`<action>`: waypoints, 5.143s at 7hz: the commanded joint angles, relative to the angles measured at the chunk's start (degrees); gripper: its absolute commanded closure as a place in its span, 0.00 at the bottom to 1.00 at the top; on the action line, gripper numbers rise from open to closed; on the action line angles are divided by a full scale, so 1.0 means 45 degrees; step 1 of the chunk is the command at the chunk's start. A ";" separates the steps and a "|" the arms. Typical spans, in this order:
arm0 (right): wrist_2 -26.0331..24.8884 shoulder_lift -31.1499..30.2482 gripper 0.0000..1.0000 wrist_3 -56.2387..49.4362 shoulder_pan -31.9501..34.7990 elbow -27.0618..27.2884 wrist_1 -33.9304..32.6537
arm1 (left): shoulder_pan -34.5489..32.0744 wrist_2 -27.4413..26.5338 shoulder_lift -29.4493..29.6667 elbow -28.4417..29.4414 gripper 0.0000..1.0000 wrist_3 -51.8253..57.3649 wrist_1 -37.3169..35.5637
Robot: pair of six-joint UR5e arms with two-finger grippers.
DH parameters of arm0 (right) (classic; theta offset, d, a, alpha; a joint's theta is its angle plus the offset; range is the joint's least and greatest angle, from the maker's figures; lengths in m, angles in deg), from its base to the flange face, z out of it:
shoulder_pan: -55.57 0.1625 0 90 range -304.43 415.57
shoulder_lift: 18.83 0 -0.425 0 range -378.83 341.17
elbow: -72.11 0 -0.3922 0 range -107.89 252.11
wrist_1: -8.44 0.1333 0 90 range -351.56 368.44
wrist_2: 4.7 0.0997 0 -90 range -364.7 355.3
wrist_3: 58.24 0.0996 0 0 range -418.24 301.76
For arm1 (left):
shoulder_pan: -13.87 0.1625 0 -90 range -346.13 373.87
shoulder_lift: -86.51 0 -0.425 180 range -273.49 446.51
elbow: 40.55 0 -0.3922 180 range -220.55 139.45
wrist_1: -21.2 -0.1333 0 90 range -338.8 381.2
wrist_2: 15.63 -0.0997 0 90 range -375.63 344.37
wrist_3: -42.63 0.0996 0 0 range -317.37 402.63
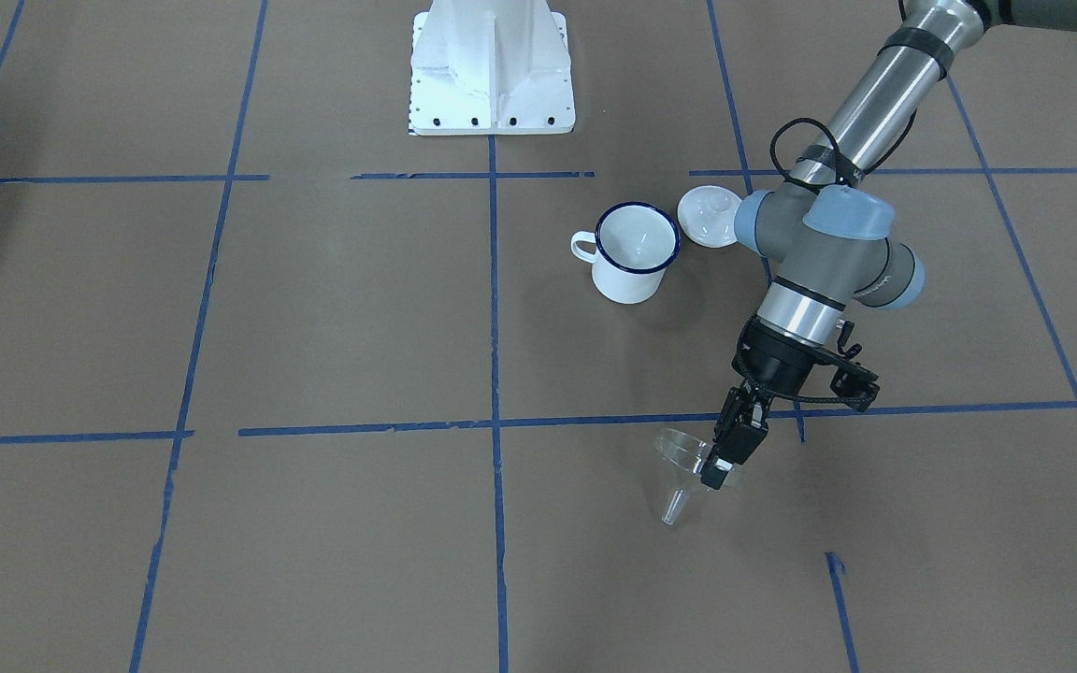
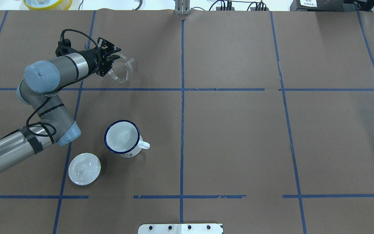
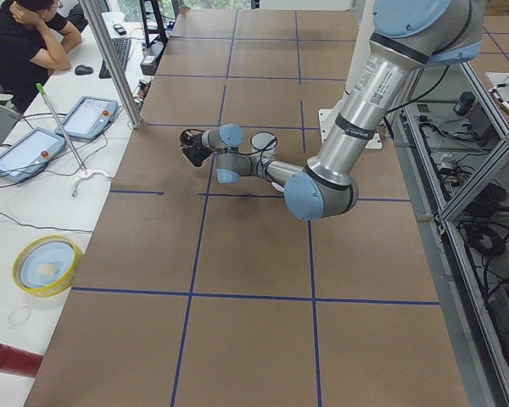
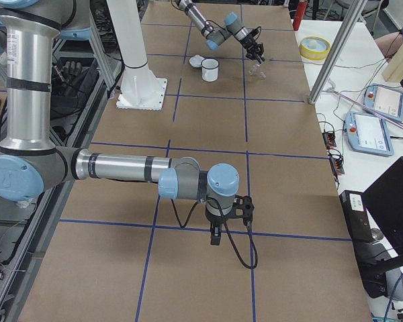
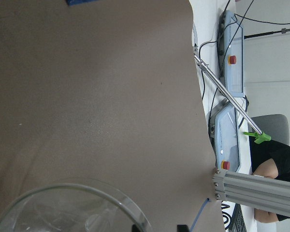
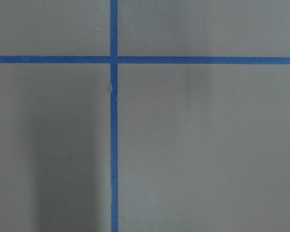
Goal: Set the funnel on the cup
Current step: 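Lower the left gripper and close it on the funnel's rim, then lift the funnel with the left gripper and carry it over the mug, then lower the held funnel spout-first into the mug's opening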
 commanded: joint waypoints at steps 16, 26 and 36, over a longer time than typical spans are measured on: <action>0.0000 0.0000 0.00 0.0000 0.0000 0.0012 0.0000 | 0.1347 0.5624 0.1617 -0.9918 1.00 0.2907 -2.1211; 0.0000 0.0000 0.00 0.0000 0.0000 0.0012 0.0000 | 0.1776 0.6504 0.1266 -0.8494 1.00 0.6364 -1.9668; 0.0000 0.0000 0.00 0.0000 0.0000 0.0012 0.0000 | 0.2051 0.6563 0.1188 -0.8255 1.00 0.7673 -1.9101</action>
